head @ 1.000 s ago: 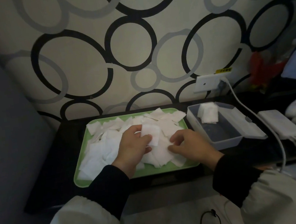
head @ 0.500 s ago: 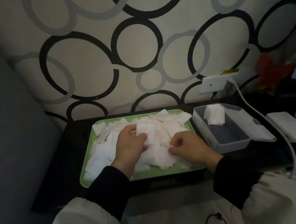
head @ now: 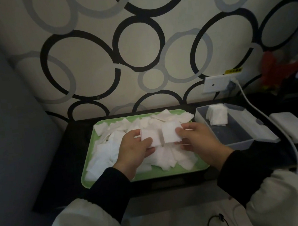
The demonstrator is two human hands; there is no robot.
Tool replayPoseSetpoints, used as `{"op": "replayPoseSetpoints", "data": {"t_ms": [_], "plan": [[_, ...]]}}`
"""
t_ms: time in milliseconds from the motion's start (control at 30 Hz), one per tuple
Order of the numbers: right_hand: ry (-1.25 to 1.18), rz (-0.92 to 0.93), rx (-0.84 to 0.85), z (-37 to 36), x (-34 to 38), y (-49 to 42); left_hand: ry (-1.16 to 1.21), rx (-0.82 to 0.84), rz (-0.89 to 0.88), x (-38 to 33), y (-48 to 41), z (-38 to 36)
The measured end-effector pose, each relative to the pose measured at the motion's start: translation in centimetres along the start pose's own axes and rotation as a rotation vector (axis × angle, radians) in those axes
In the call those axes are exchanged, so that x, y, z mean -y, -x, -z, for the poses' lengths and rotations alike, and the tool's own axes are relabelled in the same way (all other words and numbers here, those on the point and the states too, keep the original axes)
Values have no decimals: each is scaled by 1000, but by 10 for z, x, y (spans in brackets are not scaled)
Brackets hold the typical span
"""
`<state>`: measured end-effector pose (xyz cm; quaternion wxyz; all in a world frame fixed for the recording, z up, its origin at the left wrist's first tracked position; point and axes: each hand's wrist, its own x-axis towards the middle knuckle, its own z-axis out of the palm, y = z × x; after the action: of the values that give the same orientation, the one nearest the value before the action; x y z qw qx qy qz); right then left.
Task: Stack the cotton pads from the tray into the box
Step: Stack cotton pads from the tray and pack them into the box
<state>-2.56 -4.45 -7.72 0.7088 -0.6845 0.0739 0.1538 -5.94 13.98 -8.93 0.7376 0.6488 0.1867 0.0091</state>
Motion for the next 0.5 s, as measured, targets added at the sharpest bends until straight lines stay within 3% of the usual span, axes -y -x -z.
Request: {"op": "replayPoseSetpoints", "data": {"t_ms": [167, 500], "plan": [[-141, -25, 101, -5, 8, 8, -15, 31, -6, 2, 4, -8], [39, 108, 1, -19, 4, 12, 83, 104, -8, -7, 15, -23]]}}
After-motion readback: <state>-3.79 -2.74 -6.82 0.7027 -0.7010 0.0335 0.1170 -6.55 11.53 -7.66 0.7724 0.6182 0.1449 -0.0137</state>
